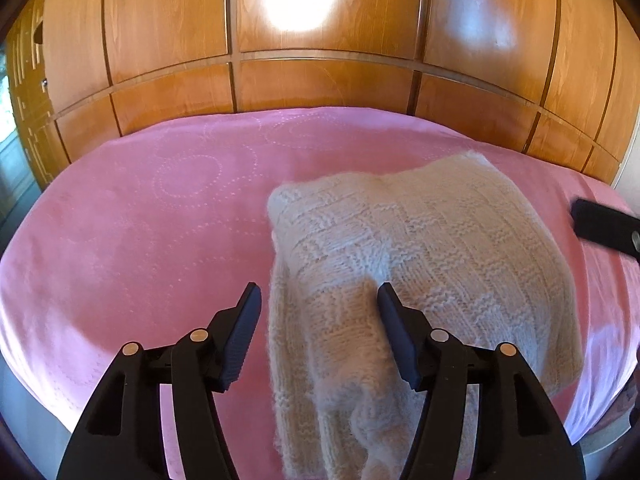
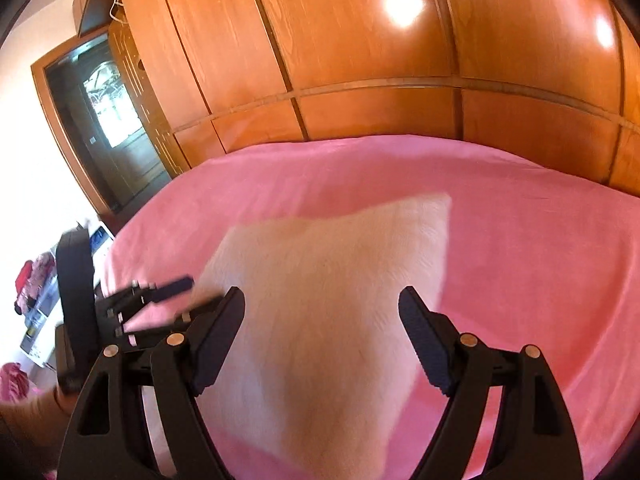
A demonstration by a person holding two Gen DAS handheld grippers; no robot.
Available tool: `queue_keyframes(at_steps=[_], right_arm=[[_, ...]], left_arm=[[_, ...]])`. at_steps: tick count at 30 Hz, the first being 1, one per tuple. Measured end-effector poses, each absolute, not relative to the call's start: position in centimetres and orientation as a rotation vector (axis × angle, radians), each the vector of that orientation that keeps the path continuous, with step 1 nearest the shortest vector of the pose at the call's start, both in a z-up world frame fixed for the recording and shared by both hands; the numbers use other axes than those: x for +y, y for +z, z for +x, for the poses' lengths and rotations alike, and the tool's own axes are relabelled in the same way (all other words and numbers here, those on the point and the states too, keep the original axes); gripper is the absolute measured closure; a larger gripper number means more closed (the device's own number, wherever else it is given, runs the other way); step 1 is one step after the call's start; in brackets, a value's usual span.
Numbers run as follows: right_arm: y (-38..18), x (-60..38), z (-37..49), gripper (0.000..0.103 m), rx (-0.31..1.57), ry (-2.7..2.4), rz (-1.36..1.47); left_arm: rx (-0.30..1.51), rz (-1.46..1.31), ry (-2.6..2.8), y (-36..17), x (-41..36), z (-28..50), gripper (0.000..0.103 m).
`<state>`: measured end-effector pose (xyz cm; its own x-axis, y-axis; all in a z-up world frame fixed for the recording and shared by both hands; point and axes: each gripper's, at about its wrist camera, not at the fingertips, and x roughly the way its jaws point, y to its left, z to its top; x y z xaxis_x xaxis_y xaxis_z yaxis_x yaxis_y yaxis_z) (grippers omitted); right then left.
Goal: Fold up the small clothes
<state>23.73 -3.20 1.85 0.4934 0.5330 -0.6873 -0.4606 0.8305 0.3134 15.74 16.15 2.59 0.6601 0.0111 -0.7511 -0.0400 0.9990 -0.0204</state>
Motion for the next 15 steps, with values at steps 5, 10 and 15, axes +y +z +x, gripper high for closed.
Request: queue_keyframes(at_steps=[5, 10, 15], right_arm=[[-1.2, -0.1, 26.2, 0.022, 0.963, 0.564, 0.023], [-3.5, 2.4, 26.4, 0.009, 0.962, 0.537, -0.145], [-0.9, -0.8, 25.6, 0.002, 0.918, 0.625, -0.007]], left_arm=[[0.861, -0.048, 0.044, 1.7, 17.0, 16.0, 0.032], [0.912, -0.152, 0.017, -0.4, 18.7, 16.8, 0.027], [0.917, -0.282, -0.071, -1.4, 20.7, 17.1, 0.027]])
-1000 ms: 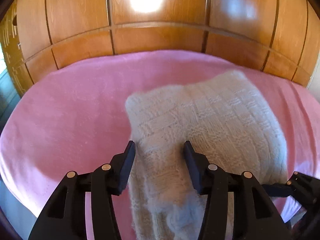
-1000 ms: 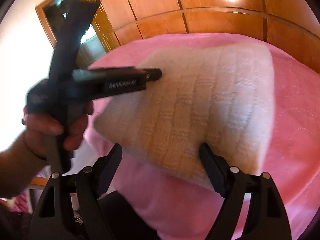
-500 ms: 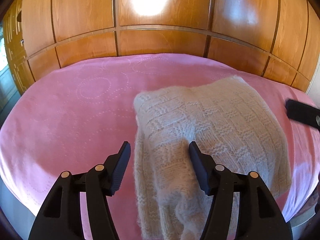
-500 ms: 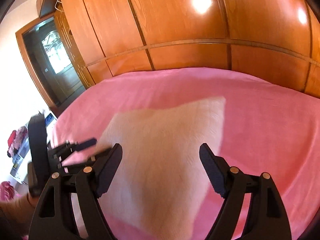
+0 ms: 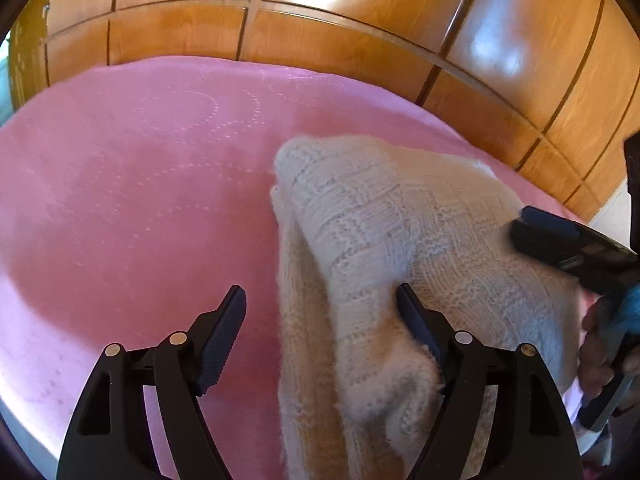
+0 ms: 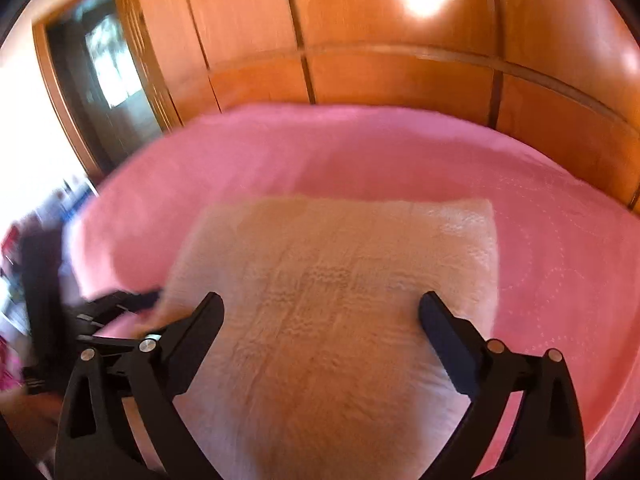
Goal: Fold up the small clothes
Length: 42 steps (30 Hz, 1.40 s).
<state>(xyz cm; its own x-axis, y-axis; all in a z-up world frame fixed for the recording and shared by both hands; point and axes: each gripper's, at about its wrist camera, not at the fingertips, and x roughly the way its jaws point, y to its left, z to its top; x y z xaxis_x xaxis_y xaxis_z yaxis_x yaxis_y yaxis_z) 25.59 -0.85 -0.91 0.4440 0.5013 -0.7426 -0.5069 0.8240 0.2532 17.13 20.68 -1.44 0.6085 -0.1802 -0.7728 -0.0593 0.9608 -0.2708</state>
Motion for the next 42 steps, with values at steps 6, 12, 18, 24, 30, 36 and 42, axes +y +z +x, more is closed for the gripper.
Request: queue_keyframes(at_steps=[6, 12, 18, 24, 30, 36, 42], right_arm=[[-2.9, -7.6, 26.5, 0.002, 0.992, 0.56, 0.241], [-7.2, -9.1, 26.9, 0.002, 1.075, 0.631, 0.478], [-7.8, -9.1, 27.2, 0.002, 1.082, 0.703, 0.517], [-8.2, -7.0, 27.3, 0.002, 1.086, 0.784, 0.462], [-7.3, -6.2, 27.0, 0.035, 1.074, 0.749, 0.435], [-2.9, -8.4, 23.6, 0.044, 0.948, 0.75, 0.448], [1.6, -17.8, 21.2, 0.045, 0.806, 0.6, 0.447]], left_arm=[[0.903, -0.38, -0.182, -2.3, 21.9, 17.2, 0.032], [0.91, -0.436, -0.211, -2.8, 22.3, 17.4, 0.027], [0.963, -0.578, -0.303, -2.4, 23.3, 17.4, 0.024], [0.975, -0.497, -0.341, -2.9, 21.4, 17.6, 0.023], [0.935, -0.568, -0.432, -2.7, 21.9, 16.8, 0.062], [0.904, -0.533, -0.512, 0.3, 18.7, 16.1, 0.066], [0.868, -0.481, -0.685, 3.3, 10.1, 18.8, 0.066]])
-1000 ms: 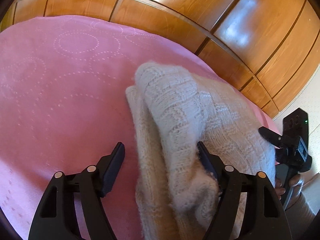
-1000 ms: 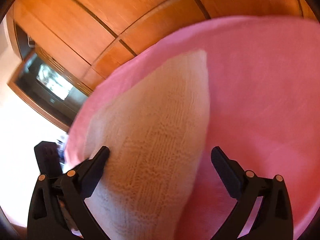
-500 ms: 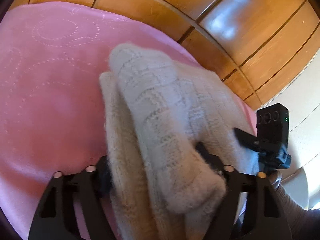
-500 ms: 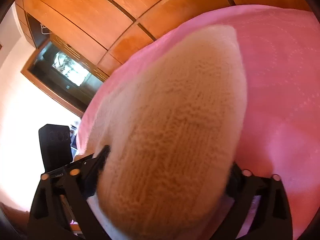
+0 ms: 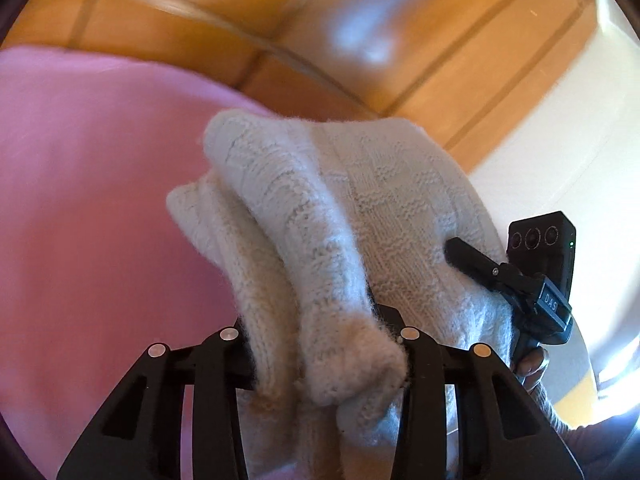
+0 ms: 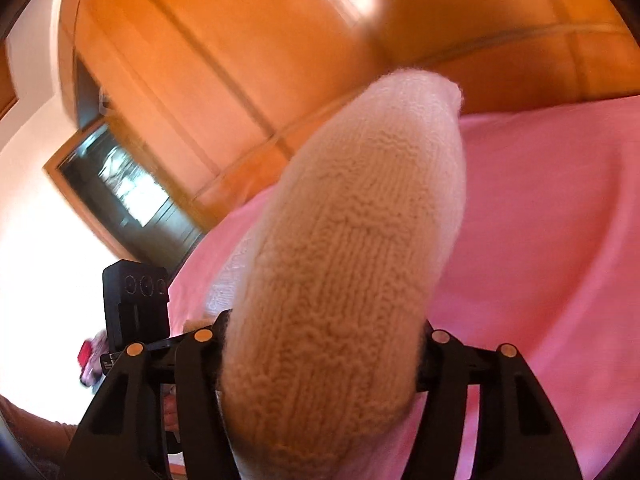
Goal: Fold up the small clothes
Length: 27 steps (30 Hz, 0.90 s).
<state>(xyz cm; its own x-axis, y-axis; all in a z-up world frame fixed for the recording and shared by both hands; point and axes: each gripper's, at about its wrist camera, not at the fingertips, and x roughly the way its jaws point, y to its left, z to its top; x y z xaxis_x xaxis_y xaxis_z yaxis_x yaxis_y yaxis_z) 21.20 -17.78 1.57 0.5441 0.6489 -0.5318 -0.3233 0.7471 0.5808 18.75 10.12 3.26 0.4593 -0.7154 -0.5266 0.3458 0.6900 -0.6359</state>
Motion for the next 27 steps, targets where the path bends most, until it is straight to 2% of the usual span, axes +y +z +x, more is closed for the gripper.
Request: queue_keyframes(at_steps=[5, 8, 10, 11, 12, 15, 19, 20, 21, 23, 25, 27], right_arm=[[3.2, -27.3, 20.2, 0.042, 0.74, 0.389, 0.471], [1.4, -31.6, 20.0, 0.036, 0.769, 0.251, 0.483], [-2.0, -34.3, 20.3, 0.032, 0.846, 0.114, 0.46], [-3.5, -34.9, 20.5, 0.031, 0.888, 0.059, 0.438], [-6.0, -35.5, 20.5, 0.024, 0.943, -0.011, 0.415], [-7.1, -36.8, 19.2, 0.01, 0.88, -0.013, 0.532], [-4.8, -36.8, 17.8, 0.01, 0.823, -0.094, 0.443], [-3.7, -36.1, 17.3, 0.011, 0.793, -0.119, 0.399], [-2.5, -35.8, 16.7, 0.016, 0.76, -0.139, 0.358], [-0.5, -35.1, 16.0, 0.028, 0.718, -0.144, 0.316], [1.0, -32.9, 15.6, 0.046, 0.682, -0.144, 0.261], [1.2, -31.3, 15.5, 0.052, 0.683, -0.129, 0.225]], left_arm=[[0.863, -0.378, -0.829, 5.0, -0.6, 22.9, 0.066], [0.905, -0.271, -0.852, 4.2, -7.3, 25.2, 0.065], [0.975, -0.142, -0.815, 2.1, -11.9, 26.2, 0.065], [1.007, -0.052, -0.786, 0.7, -14.0, 26.5, 0.062], [1.01, 0.041, -0.736, -1.0, -15.9, 26.5, 0.053], [0.962, 0.072, -0.704, -1.0, -16.6, 26.0, 0.049], [0.919, 0.107, -0.631, 0.5, -15.3, 24.3, 0.047], [0.891, 0.122, -0.608, 1.2, -15.2, 23.5, 0.047], [0.848, 0.126, -0.572, 2.0, -14.9, 22.7, 0.046], [0.8, 0.112, -0.536, 3.0, -14.4, 21.1, 0.046], [0.791, 0.125, -0.501, 2.6, -13.5, 20.7, 0.046], [0.815, 0.175, -0.45, 1.3, -14.9, 21.9, 0.046]])
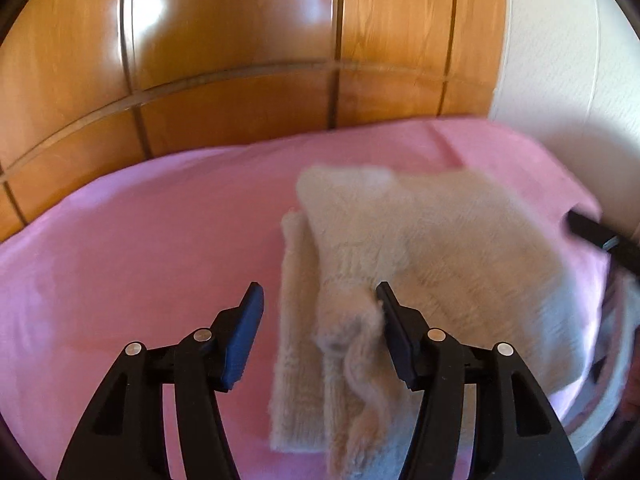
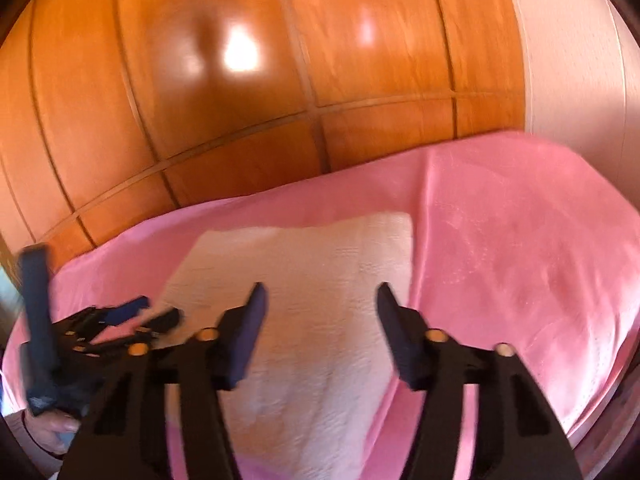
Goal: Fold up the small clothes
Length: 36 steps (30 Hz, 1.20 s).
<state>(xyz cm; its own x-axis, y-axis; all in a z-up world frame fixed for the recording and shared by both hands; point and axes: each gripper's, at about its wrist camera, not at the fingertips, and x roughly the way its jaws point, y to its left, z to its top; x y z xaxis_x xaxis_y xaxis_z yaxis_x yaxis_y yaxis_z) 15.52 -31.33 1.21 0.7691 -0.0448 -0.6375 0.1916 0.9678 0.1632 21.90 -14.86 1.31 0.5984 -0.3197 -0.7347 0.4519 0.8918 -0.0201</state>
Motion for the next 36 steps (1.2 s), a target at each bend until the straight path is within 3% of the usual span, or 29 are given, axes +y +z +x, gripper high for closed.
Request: queue_keyframes(at_steps=[4, 9, 11, 15, 19, 25, 26, 30, 32, 33, 36], right_arm=[[-3.8, -28.7, 17.5, 0.053, 0.824, -0.162, 0.161], [-4.0, -28.7, 16.8, 0.051, 0.771, -0.207, 0.172], [-3.6, -29.1, 16.4, 0.046, 0.764, -0.208, 0.203], [-3.1, -28.3, 15.4, 0.028, 0.771, -0.212, 0.193], [-2.4, -27.2, 13.9, 0.021, 0.782, -0.227, 0.176], [-2.3, -26.5, 12.5, 0.014, 0.794, -0.276, 0.171], [-2.1, -26.4, 12.3, 0.013, 0.789, -0.287, 0.168], [-1.0, -25.8, 11.3, 0.003, 0.744, -0.36, 0.124], [-0.4, -25.5, 10.9, 0.003, 0.719, -0.387, 0.117], [-0.1, -25.4, 10.6, 0.003, 0.705, -0.401, 0.117], [0.5, -25.2, 10.1, 0.003, 0.689, -0.419, 0.126]], left_arm=[[0.824, 0.188, -0.394, -0.9, -15.6, 22.2, 0.045], [0.828, 0.152, -0.392, 0.5, -15.1, 22.1, 0.044], [0.816, 0.14, -0.384, 1.1, -14.8, 22.0, 0.038], [0.803, 0.108, -0.375, 2.1, -13.8, 20.8, 0.037], [0.794, 0.093, -0.368, 2.9, -12.9, 19.6, 0.037], [0.769, 0.082, -0.35, 4.0, -11.5, 18.0, 0.037], [0.768, 0.082, -0.348, 4.1, -11.4, 17.8, 0.032], [0.745, 0.08, -0.333, 4.9, -10.6, 16.6, 0.031], [0.742, 0.081, -0.332, 5.1, -10.4, 16.1, 0.028], [0.736, 0.08, -0.326, 5.2, -10.2, 15.8, 0.021], [0.717, 0.076, -0.313, 5.5, -9.8, 14.9, 0.02]])
